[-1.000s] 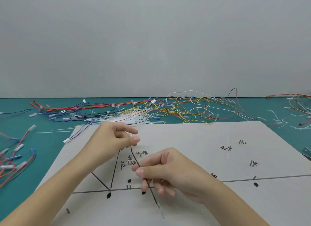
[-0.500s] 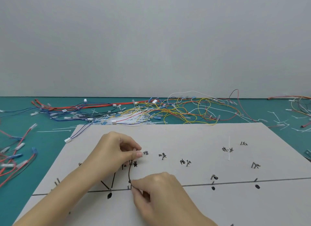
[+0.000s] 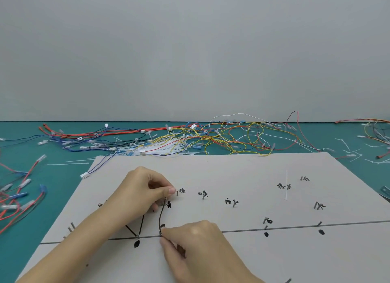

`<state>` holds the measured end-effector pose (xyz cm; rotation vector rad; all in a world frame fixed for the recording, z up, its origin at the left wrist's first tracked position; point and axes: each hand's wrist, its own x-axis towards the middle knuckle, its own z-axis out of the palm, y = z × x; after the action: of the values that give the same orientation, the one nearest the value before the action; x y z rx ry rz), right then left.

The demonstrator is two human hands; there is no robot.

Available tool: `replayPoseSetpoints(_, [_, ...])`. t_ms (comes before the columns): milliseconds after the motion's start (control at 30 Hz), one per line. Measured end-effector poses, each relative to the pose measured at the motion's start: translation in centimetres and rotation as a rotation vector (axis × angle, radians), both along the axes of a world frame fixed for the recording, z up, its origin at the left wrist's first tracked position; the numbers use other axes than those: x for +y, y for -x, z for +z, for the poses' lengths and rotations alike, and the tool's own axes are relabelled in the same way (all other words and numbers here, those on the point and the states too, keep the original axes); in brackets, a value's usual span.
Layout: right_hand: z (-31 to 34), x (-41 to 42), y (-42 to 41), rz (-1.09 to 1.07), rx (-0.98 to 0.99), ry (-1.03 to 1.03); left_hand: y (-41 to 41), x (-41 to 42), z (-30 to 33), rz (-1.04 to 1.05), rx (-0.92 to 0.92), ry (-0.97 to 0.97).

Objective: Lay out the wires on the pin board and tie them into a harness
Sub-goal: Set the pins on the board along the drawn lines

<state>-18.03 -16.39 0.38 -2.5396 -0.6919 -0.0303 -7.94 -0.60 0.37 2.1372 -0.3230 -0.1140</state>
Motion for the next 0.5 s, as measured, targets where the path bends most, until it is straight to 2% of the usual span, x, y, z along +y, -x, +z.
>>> replayPoseSetpoints(500, [-1.1,0.2,0.0,-0.068,0.003,-0.028,-0.4,0.5,-0.4,-0.031,0.037,-0.009])
